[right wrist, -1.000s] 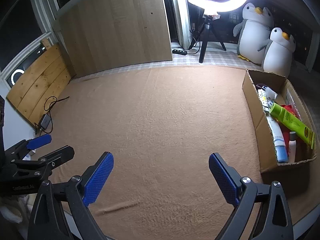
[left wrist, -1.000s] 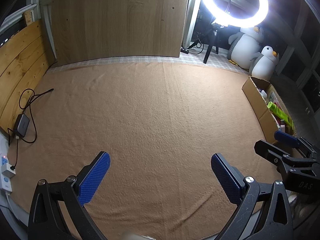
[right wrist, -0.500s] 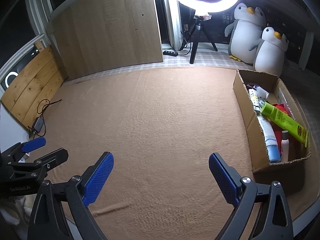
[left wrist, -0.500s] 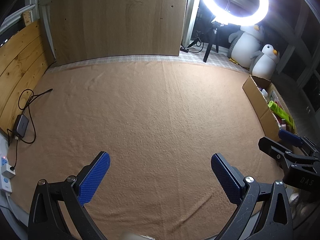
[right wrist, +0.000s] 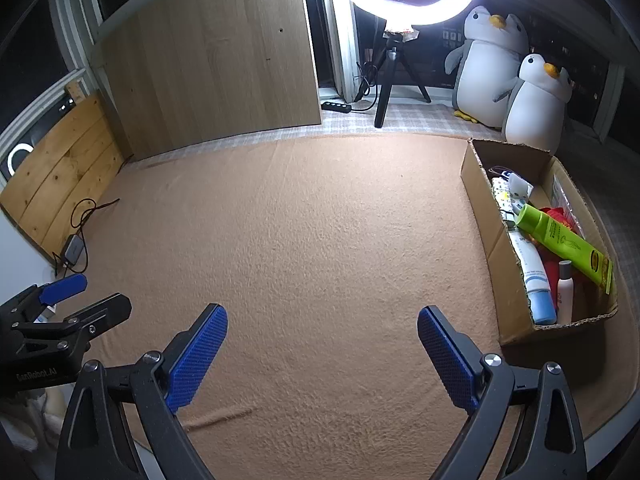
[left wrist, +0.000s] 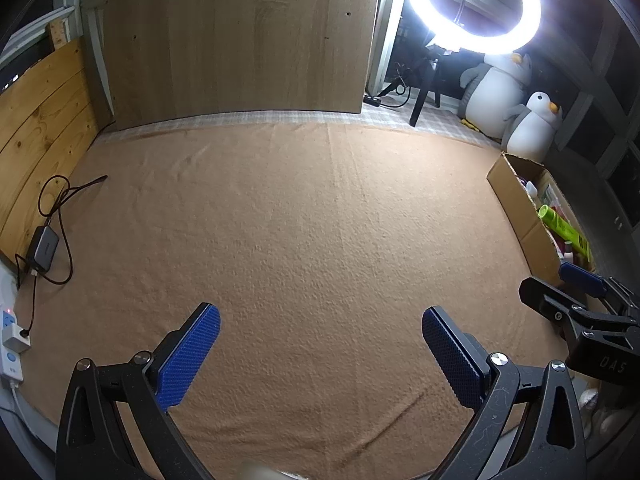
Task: Organize objects
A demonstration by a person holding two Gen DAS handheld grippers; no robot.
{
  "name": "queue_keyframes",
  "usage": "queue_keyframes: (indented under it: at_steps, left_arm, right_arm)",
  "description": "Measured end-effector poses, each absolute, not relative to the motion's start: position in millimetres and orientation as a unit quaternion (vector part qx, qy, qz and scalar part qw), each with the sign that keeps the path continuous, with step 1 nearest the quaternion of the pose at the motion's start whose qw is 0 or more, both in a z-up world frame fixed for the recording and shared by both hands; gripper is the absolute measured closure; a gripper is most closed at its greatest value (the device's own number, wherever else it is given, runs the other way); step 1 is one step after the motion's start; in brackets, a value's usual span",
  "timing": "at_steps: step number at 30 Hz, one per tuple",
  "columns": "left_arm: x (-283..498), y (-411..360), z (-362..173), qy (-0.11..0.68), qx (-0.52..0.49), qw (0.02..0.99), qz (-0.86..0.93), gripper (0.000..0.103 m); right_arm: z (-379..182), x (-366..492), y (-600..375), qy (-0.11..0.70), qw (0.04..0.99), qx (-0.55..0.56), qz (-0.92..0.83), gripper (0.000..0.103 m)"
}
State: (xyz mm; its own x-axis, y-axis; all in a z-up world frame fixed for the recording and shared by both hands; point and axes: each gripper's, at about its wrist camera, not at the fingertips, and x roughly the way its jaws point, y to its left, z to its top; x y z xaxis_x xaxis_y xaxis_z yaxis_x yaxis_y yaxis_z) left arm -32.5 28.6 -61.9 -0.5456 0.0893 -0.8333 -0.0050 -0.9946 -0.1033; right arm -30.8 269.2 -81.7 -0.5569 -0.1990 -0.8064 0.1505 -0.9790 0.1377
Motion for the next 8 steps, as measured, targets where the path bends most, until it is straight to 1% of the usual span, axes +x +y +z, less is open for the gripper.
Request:
queue_keyframes:
  at_steps: [8]
  left_arm:
    - [-33.0,29.4,-64.5,-0.038,-0.472,0.026,0.881,0.000]
  right_arm:
    - [-85.7,-33.2,268.9,-0.028,0.098,0.466,-0.879,0.009]
